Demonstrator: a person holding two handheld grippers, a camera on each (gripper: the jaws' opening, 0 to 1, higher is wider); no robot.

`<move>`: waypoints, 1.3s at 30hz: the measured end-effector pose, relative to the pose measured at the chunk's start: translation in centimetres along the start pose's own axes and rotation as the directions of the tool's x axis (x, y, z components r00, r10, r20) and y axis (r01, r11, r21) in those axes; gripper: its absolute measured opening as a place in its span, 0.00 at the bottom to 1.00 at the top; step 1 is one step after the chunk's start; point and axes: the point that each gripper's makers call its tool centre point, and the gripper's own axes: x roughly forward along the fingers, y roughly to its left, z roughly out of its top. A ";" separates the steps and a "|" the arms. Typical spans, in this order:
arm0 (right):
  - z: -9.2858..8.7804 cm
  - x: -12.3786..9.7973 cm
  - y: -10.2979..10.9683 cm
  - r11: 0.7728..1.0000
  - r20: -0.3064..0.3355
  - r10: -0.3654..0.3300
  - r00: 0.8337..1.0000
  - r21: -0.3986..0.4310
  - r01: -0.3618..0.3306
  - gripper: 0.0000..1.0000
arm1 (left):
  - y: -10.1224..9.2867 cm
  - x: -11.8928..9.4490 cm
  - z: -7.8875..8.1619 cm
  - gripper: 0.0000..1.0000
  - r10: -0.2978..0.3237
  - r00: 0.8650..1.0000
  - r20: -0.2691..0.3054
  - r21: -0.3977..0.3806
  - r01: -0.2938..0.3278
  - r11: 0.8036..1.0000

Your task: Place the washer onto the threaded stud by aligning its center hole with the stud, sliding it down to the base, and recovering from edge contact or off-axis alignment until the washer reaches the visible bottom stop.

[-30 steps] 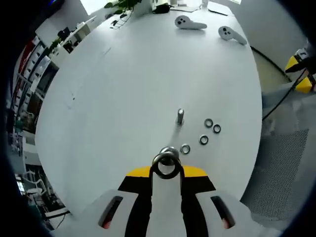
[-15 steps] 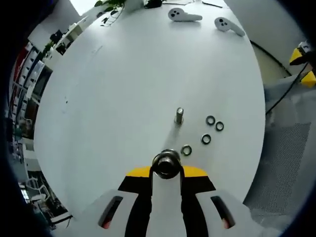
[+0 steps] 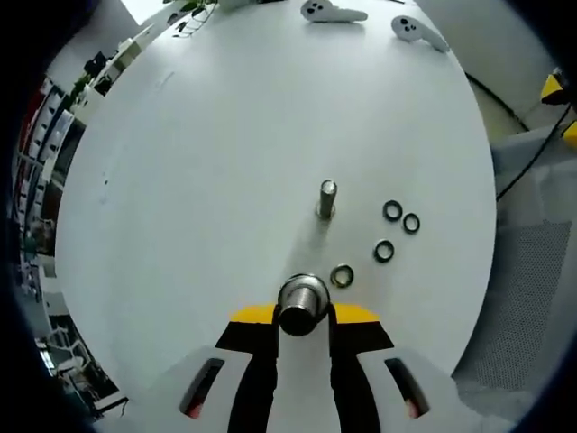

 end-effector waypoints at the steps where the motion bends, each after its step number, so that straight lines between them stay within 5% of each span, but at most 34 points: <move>1: 0.0 0.0 0.0 1.000 -0.001 -0.001 1.000 0.000 0.001 0.24 | 0.0 0.3 -0.1 0.19 -0.001 1.000 -0.003 -0.002 0.001 1.000; 6: -0.1 0.0 -0.1 1.000 -0.003 -0.005 1.000 0.002 0.005 0.24 | 0.1 1.0 -0.7 0.16 -0.002 1.000 -0.024 0.010 0.002 1.000; 8: -0.1 0.0 -0.2 1.000 -0.006 -0.006 1.000 0.003 0.006 0.24 | 0.0 1.2 -1.3 0.00 -0.026 0.999 -0.044 0.094 0.030 0.995; 9: -0.1 0.0 -0.2 1.000 -0.006 -0.007 1.000 0.003 0.007 0.24 | 0.2 1.1 -1.4 0.00 0.012 1.000 -0.026 0.043 -0.011 0.999; 12: -0.2 0.0 -0.2 1.000 -0.010 -0.009 1.000 0.002 0.009 0.24 | -0.8 0.8 -1.0 0.00 -0.046 0.999 0.018 -0.044 0.047 0.998; 25: -0.3 0.0 0.0 1.000 -0.017 -0.001 1.000 -0.009 0.001 0.24 | -0.3 -0.8 -2.8 0.12 0.026 0.999 0.041 -0.125 -0.020 0.992; 35: 0.0 0.0 0.5 1.000 -0.004 0.021 1.000 -0.022 -0.021 0.24 | -1.7 -4.0 -3.0 0.23 0.081 0.979 0.187 -0.294 -0.023 0.955; 39: 0.0 0.0 0.6 0.999 0.000 0.030 1.000 -0.023 -0.030 0.24 | -2.7 -5.3 -3.0 0.25 0.101 0.959 0.265 -0.400 0.013 0.917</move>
